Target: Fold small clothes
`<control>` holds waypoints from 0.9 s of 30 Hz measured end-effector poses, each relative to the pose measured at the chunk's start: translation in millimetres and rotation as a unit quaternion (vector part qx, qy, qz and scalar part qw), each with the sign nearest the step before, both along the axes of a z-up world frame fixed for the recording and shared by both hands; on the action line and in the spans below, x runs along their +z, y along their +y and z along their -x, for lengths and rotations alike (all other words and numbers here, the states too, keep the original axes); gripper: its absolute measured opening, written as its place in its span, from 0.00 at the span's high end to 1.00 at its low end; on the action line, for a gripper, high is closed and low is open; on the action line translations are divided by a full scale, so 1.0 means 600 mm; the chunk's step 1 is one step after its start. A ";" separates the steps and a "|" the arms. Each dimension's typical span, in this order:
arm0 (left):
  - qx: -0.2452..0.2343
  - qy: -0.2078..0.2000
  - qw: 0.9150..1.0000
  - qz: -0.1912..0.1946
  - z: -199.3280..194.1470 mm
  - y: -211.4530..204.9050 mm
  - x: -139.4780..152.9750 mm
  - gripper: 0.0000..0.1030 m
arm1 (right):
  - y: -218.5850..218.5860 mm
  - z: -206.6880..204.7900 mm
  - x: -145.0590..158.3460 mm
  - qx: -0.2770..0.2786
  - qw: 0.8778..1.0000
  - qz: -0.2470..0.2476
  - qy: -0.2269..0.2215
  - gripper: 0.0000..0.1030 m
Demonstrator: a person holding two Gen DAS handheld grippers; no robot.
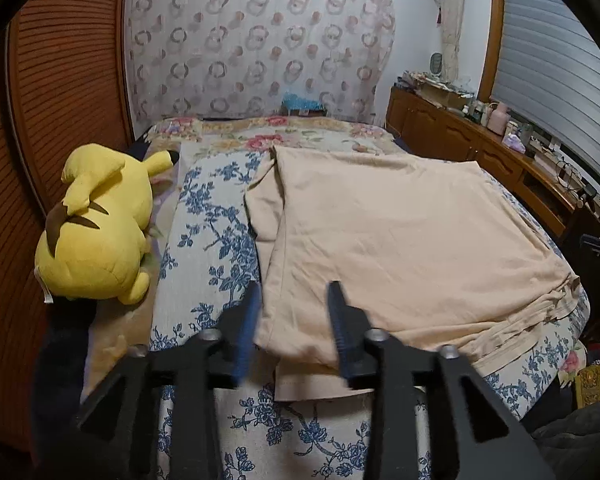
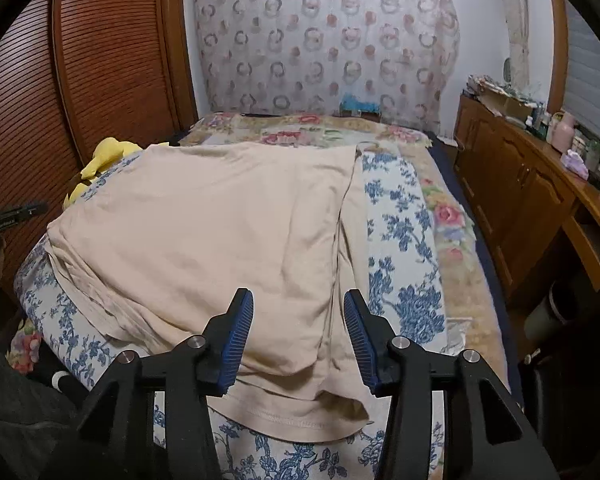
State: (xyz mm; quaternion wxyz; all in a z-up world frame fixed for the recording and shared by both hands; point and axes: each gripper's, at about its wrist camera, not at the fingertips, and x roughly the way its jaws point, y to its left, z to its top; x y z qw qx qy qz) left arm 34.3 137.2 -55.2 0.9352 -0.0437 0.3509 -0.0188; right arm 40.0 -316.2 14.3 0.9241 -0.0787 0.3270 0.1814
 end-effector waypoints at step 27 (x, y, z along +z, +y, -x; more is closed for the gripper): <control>0.025 0.074 0.997 0.002 -0.030 0.007 -0.085 0.35 | 0.180 -0.115 -0.110 0.074 0.995 0.056 0.045 0.52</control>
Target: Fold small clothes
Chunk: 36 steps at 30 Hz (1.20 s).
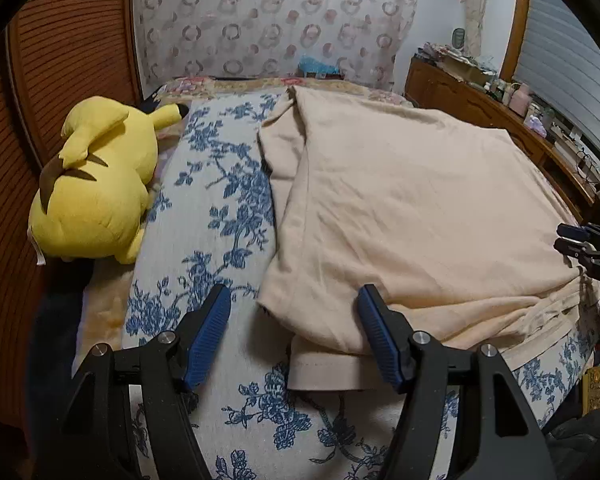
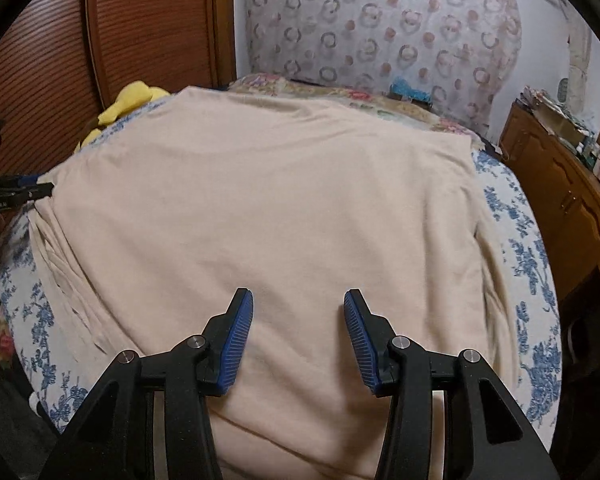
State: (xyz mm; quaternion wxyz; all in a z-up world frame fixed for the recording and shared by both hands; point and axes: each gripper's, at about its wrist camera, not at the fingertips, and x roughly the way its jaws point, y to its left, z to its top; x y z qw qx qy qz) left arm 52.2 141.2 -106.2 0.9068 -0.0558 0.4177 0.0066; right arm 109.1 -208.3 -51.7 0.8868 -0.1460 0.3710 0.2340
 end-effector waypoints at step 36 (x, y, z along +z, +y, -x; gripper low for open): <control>-0.005 -0.011 0.999 0.050 0.024 -0.014 -0.005 0.69 | -0.004 0.021 0.006 -0.021 1.000 -0.004 0.006 0.40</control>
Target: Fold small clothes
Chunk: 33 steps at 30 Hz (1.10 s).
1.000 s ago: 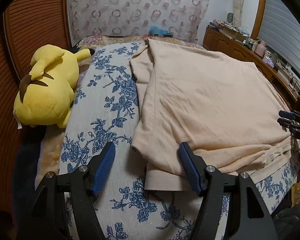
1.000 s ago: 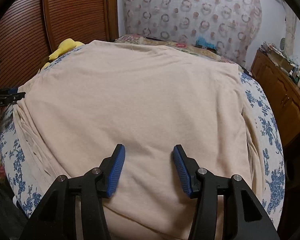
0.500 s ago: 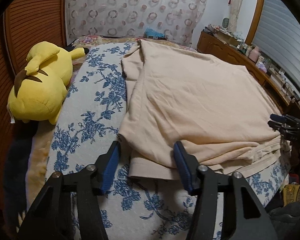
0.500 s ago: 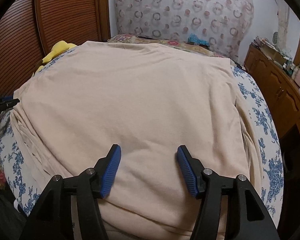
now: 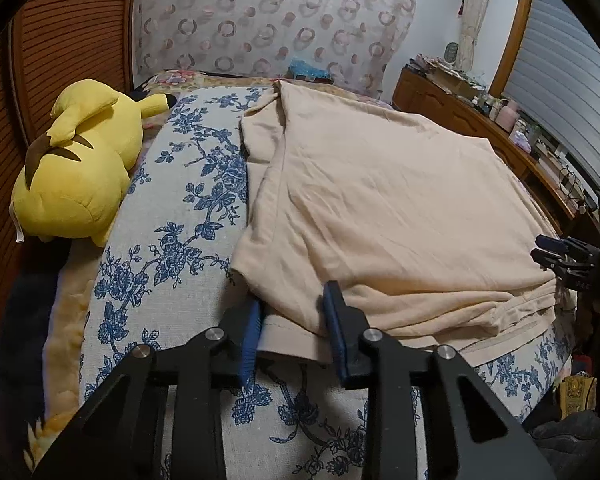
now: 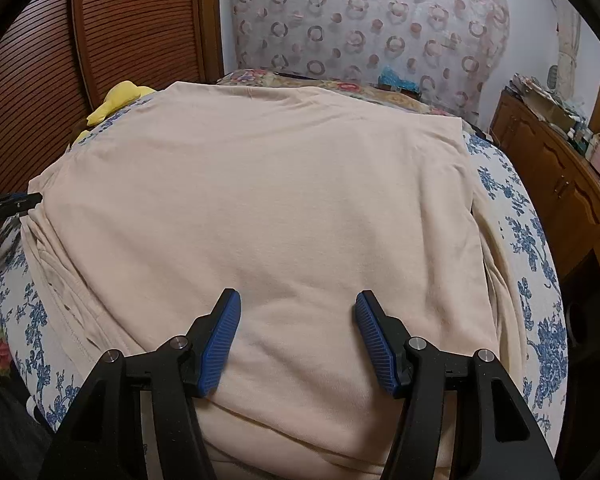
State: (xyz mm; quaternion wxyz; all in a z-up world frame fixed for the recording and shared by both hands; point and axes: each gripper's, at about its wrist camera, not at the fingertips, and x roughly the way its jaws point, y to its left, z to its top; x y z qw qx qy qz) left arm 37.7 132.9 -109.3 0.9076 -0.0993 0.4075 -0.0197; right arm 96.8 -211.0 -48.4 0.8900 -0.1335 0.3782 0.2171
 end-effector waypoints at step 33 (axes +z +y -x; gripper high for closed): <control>-0.136 -0.115 0.983 0.032 -0.058 -0.161 0.127 0.96 | -0.070 0.027 0.033 -0.016 0.999 -0.038 -0.028 0.40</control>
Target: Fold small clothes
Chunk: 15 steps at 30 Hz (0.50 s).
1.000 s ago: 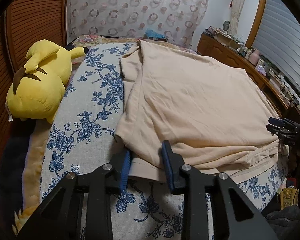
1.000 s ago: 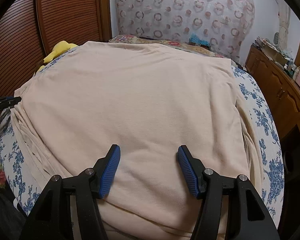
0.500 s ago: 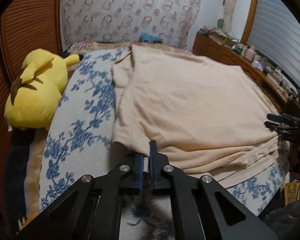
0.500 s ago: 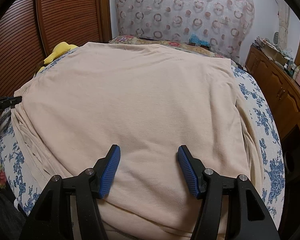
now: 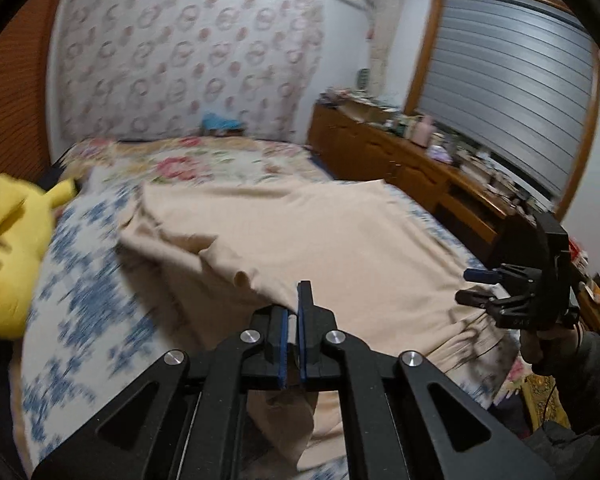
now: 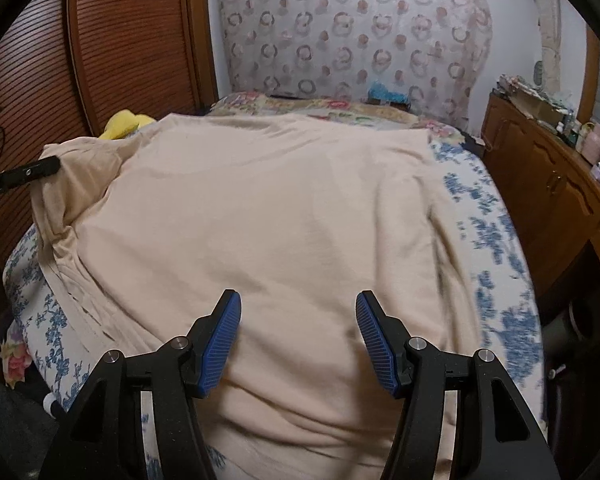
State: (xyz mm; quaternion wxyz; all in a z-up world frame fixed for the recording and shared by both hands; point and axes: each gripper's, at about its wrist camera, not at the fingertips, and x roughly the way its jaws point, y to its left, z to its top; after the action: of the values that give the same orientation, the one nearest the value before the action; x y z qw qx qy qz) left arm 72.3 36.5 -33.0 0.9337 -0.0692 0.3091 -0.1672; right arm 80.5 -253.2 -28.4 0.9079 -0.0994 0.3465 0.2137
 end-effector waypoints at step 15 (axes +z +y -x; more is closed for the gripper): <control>-0.167 -0.027 0.986 -0.007 -0.079 -0.234 0.097 0.96 | -0.074 0.048 0.030 -0.050 0.997 -0.032 -0.040 0.40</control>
State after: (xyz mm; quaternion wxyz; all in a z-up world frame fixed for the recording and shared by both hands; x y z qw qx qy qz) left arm 119.5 -103.7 25.0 0.9011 -0.0052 0.2921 -0.3205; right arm 51.5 -297.4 -10.2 0.9333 -0.0615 0.3074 0.1752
